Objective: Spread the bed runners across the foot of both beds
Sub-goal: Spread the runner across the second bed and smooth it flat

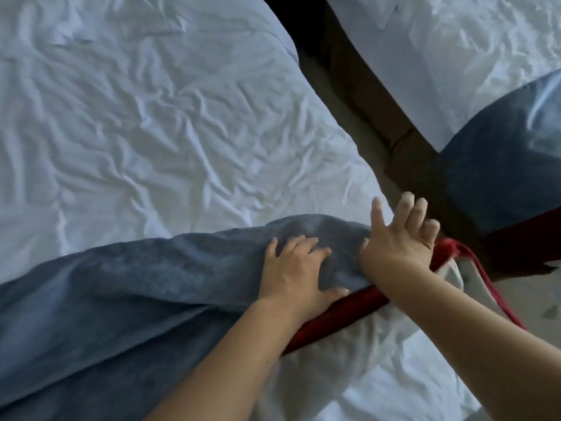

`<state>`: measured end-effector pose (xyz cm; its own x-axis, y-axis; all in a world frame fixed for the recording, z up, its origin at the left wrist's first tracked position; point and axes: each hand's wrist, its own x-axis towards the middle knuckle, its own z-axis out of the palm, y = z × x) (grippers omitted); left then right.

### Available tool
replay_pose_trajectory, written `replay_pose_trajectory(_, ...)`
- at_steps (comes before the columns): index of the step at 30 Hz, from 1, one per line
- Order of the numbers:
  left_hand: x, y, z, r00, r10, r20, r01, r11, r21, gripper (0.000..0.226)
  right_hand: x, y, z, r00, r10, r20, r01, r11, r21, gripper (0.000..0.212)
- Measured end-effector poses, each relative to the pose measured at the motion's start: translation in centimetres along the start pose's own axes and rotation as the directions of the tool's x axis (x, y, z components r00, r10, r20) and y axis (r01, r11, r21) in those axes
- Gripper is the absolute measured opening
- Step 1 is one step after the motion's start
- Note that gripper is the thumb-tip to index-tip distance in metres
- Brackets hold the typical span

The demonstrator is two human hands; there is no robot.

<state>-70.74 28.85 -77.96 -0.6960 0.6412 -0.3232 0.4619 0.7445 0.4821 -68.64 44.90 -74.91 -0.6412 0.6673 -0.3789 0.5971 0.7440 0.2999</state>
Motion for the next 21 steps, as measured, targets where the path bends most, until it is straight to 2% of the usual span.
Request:
replay_pose_trajectory(2,-1.3,-3.3,-1.8,0.996,-0.070,-0.063,0.070,0.998,-0.008,0.068,-1.5,-4.7,-2.0,0.971,-0.226,-0.076,0.233,0.968,0.097,0.063)
replay_pose_trajectory(5,-4.1,-8.6,-4.5,0.969,-0.199,-0.145,0.205,0.978,0.030,0.058,-4.8,-12.2,-4.4,0.848,-0.520,-0.100,0.526,0.806,0.272,0.043)
replay_pose_trajectory(9,-9.1,-15.2,-6.9,0.878,-0.372,-0.300,0.380,0.924,-0.034,0.036,-8.6,-20.2,-5.2,0.712,-0.702,0.016,0.665,0.681,0.306,0.027)
replay_pose_trajectory(12,-13.0,-19.6,-7.6,0.787,-0.475,-0.393,0.480,0.872,-0.092,0.031,-10.9,-24.5,-4.7,0.624,-0.782,0.014,0.752,0.605,0.261,0.029)
replay_pose_trajectory(14,-14.9,-22.0,-7.7,0.749,-0.530,-0.398,0.540,0.836,-0.099,0.033,-12.0,-26.7,-4.1,0.571,-0.820,-0.029,0.786,0.537,0.305,0.034)
replay_pose_trajectory(16,-15.6,-23.6,-7.9,0.742,-0.536,-0.401,0.556,0.828,-0.078,0.035,-12.4,-28.8,-3.1,0.548,-0.836,-0.031,0.754,0.478,0.452,0.041)
replay_pose_trajectory(18,-15.2,-24.5,-8.7,0.752,-0.506,-0.423,0.539,0.841,-0.046,0.034,-12.1,-30.9,-2.0,0.597,-0.802,0.008,0.662,0.498,0.560,0.043)
replay_pose_trajectory(21,-14.4,-26.0,-10.4,0.744,-0.535,-0.400,0.600,0.798,0.048,0.020,-11.5,-33.0,-1.3,0.688,-0.718,0.108,0.512,0.585,0.629,0.031)
